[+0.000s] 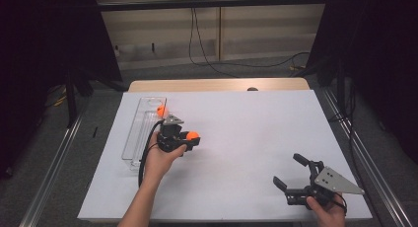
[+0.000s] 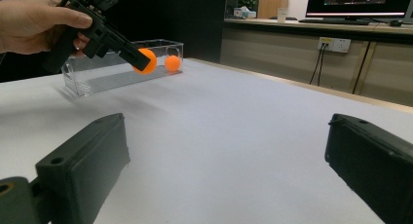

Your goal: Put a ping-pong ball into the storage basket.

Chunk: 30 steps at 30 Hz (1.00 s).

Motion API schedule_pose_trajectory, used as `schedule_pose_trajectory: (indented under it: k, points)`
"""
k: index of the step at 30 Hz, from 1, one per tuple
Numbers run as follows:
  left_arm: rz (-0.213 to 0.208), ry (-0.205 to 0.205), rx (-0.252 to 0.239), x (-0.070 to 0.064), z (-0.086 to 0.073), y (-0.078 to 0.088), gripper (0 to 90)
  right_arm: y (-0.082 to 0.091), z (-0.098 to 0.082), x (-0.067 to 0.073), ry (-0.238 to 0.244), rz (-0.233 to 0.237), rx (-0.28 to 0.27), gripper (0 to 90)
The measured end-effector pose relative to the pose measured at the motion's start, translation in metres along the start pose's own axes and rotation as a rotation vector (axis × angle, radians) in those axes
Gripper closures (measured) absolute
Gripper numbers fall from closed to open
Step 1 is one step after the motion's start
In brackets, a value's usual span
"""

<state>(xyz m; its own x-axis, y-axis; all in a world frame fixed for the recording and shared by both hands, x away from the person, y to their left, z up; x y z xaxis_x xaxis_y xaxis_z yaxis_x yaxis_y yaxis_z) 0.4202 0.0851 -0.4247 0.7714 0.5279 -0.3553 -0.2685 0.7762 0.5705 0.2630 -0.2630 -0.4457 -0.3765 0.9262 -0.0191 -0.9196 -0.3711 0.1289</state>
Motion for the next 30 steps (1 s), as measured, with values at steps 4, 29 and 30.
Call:
schedule_pose_trajectory:
  k: [4,29,30]
  points:
    - [0.005,0.003,-0.006,0.001,0.001,0.003,50.7,0.000,0.000,0.000,0.001,0.001,-0.001,1.4]
    - [0.020,0.015,-0.017,0.003,0.003,0.016,50.7,0.000,0.000,0.001,0.004,0.002,-0.001,1.4]
    - [0.020,0.016,-0.017,0.004,0.003,0.017,50.7,0.000,0.000,0.001,0.004,0.001,-0.001,1.4]
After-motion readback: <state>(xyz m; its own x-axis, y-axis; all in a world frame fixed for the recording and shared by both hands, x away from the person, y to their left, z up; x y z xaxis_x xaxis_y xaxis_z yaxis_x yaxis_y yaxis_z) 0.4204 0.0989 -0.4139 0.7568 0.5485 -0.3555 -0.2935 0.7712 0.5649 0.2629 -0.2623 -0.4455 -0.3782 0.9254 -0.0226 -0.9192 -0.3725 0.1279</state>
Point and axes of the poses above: each handheld gripper's, and its own axes: y roughly backward along the jaws, z roughly out of its top, x roughly to its left, the point moved 4 cm from there along -y, roughly forward along the jaws, and after that the axes turned 15 degrees about -z, right-handed, at the moved point
